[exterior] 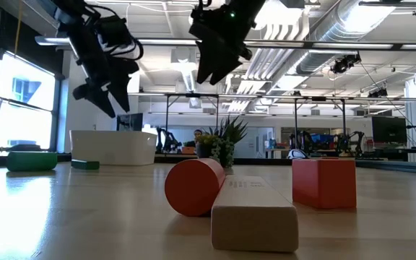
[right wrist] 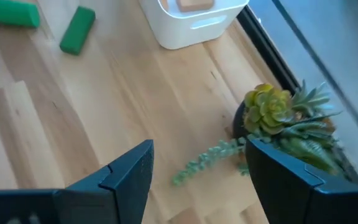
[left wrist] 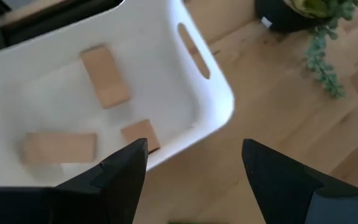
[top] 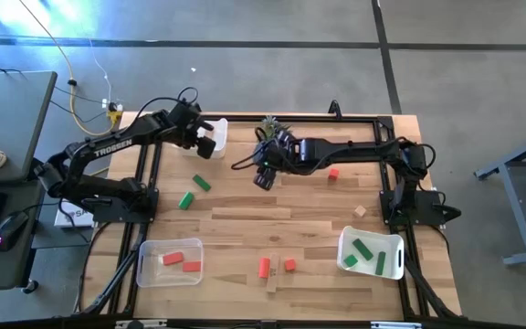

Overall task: Sort & place blocks by color
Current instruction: Put the green block into the bottom white bin

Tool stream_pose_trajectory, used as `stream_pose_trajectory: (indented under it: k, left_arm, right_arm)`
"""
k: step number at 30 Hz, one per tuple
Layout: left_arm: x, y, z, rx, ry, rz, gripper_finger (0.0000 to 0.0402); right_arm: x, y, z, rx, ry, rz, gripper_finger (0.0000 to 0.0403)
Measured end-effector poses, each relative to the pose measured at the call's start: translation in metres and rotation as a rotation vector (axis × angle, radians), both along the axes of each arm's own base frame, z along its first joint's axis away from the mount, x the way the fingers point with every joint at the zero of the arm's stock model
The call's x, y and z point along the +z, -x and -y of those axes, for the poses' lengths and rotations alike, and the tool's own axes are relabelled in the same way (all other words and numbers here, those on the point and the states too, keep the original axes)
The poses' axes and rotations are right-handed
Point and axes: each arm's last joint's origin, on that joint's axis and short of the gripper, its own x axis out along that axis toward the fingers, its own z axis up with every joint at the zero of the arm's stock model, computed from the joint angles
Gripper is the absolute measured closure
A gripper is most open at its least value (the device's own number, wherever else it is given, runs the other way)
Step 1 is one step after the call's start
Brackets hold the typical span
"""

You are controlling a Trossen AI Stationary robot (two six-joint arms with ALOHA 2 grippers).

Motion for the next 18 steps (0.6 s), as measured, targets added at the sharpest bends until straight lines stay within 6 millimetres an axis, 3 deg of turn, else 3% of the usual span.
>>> stream_pose_trajectory:
  k: [8,18]
  left_arm:
    - [0.035,-0.011,0.011,-0.071,-0.038,-0.079,0.0151]
    - [0.031,-0.015,0.05,-0.181,0.13,-0.227,0.0151]
  right_arm:
    - [-0.001,-0.001,-0.016,-0.002,-0.115,0.031,0.0162]
    - [-0.002,0.0,-0.037,-0.061,-0.216,0.065,0.0162]
